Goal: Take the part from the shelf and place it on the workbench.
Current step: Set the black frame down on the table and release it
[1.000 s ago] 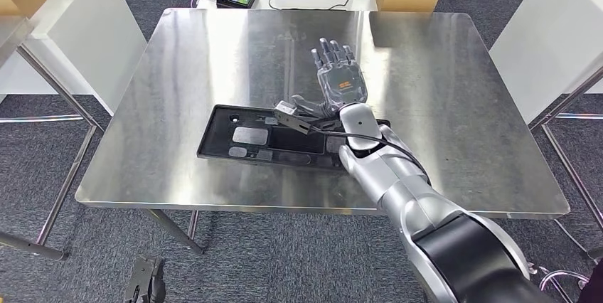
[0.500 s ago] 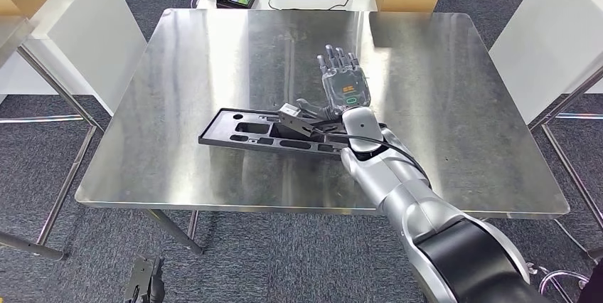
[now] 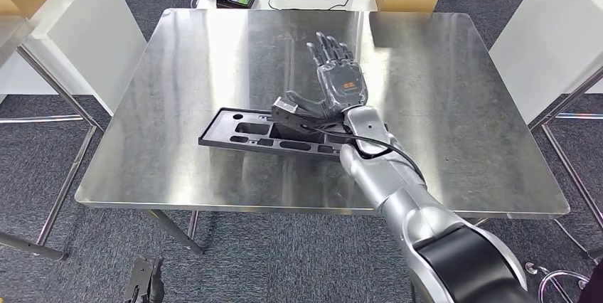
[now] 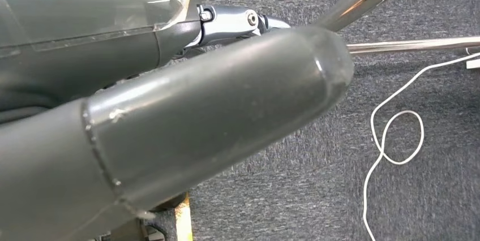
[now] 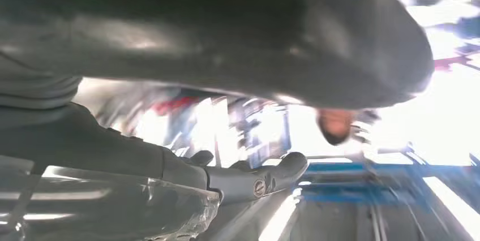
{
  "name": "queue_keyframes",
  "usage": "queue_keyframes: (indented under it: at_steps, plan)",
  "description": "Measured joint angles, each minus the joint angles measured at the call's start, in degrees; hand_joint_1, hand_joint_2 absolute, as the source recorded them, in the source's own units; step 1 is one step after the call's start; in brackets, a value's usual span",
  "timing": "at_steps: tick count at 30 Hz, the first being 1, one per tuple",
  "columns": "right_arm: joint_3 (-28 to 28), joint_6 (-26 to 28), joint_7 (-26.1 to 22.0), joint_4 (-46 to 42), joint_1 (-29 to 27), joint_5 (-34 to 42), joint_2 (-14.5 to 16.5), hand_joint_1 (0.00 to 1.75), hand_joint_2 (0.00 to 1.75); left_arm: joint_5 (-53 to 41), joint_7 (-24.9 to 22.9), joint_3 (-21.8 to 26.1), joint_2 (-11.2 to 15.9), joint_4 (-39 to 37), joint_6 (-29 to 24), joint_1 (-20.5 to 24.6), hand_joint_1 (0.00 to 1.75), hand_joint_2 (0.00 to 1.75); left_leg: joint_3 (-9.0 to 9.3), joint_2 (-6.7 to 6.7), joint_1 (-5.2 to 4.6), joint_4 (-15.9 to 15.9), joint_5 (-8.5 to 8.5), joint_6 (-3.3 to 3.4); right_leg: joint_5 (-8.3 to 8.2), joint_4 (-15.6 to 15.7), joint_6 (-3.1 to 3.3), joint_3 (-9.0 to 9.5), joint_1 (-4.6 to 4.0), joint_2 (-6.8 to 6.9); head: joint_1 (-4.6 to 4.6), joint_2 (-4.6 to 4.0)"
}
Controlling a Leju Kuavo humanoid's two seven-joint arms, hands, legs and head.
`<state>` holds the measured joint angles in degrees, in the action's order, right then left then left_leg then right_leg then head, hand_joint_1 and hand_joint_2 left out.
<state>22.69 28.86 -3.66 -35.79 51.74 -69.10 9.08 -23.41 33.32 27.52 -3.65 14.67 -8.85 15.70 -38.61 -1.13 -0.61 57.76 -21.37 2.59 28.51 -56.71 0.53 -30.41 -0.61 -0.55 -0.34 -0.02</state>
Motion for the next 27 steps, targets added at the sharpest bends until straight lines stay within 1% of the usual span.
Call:
queue_keyframes:
  at_steps: [1,3,4,6,9,12,14,16,18,20,23,27]
  plan:
    - [-1.24,0.26,-4.86,-2.79,-1.31,7.03,0.41,0.0,0.0,0.0,-0.03,0.03,-0.01,0.0,-0.14,-0.02,0.0,0.0,0.0,-0.01,0.01,0.0,0.0,0.0,0.0,0.0,0.0,0.0,0.0,0.01,0.0,0.0]
    - [-3.58,-2.33,-13.6,-10.06,-4.81,22.72,1.26,0.0,0.0,0.01,-0.03,0.1,-0.03,0.0,-0.29,-0.13,0.0,0.0,0.0,-0.05,0.02,0.0,-0.01,-0.01,0.02,0.0,0.02,0.01,0.0,0.03,0.0,0.0]
    - [-4.49,-4.95,-17.2,-14.39,-6.91,30.94,1.65,0.0,0.0,0.02,0.01,0.13,-0.04,0.0,-0.3,-0.23,0.0,0.0,-0.01,-0.06,0.02,-0.01,-0.02,-0.03,0.03,0.0,0.02,0.01,0.0,0.04,-0.01,0.0]
    - [-5.5,-11.17,-22.83,-23.86,-11.73,46.11,2.11,0.0,0.0,0.14,0.14,0.19,-0.04,0.0,-0.26,-0.47,0.0,0.0,-0.01,-0.06,0.03,-0.01,-0.06,-0.07,0.04,0.01,0.03,0.0,-0.01,0.04,-0.01,0.0]
    - [-5.73,-21.37,-27.68,-37.85,-19.53,64.13,2.19,0.0,0.0,0.52,0.58,0.61,-0.04,0.0,-0.1,-0.74,0.0,0.0,0.01,-0.06,0.04,-0.02,-0.13,-0.16,0.06,0.02,0.05,-0.01,-0.01,0.04,-0.01,0.0]
    - [-5.73,-33.05,-30.66,-49.52,-27.63,78.77,1.45,0.0,0.0,1.19,1.39,1.45,-0.01,0.0,0.05,-1.0,0.0,0.0,0.03,-0.06,0.05,-0.02,-0.18,-0.17,0.12,0.04,0.04,-0.05,-0.01,0.04,0.01,0.0]
    - [-5.79,-38.8,-32.75,-55.85,-33.03,84.01,0.26,0.0,0.0,1.72,1.88,1.94,0.1,0.0,-0.01,-1.32,0.0,0.0,0.08,-0.06,0.05,-0.02,-0.26,-0.18,0.18,0.05,-0.02,-0.16,0.0,0.04,-0.01,0.0]
    - [-6.32,-43.29,-34.7,-61.51,-38.72,86.96,-1.05,0.0,0.0,2.18,2.35,2.52,0.23,0.0,-0.1,-1.74,0.0,0.0,0.22,-0.07,0.03,-0.02,-0.41,-0.17,0.3,0.07,-0.02,-0.23,0.0,0.05,0.01,0.0]
    - [-7.8,-47.88,-35.84,-66.84,-44.22,88.85,-1.92,0.0,0.0,2.69,3.05,3.13,0.36,0.0,-0.15,-2.17,0.0,0.0,0.35,-0.08,-0.04,-0.02,-0.55,-0.15,0.42,0.08,-0.04,-0.17,0.03,0.07,0.01,0.0]
    - [-10.4,-51.81,-36.24,-71.55,-48.69,89.43,-1.98,0.0,0.0,3.11,3.84,3.64,0.51,0.0,-0.15,-2.43,0.0,0.0,0.39,-0.08,-0.1,-0.02,-0.59,-0.11,0.45,0.09,-0.08,-0.09,0.05,0.07,-0.01,0.0]
    - [-14.98,-54.38,-36.4,-76.73,-53.14,88.97,-1.3,0.0,0.0,3.49,4.59,4.28,0.59,0.02,0.04,-2.53,0.0,0.0,0.45,-0.07,-0.1,-0.01,-0.6,-0.1,0.46,0.09,-0.09,0.04,0.05,0.06,0.01,0.0]
    - [-20.76,-54.87,-36.4,-80.53,-57.14,88.32,0.63,0.0,0.0,3.56,5.37,4.44,0.62,0.02,0.76,-2.57,0.0,0.0,0.62,-0.06,-0.1,-0.01,-0.7,-0.13,0.53,0.09,-0.01,0.08,0.05,0.07,-0.01,0.0]
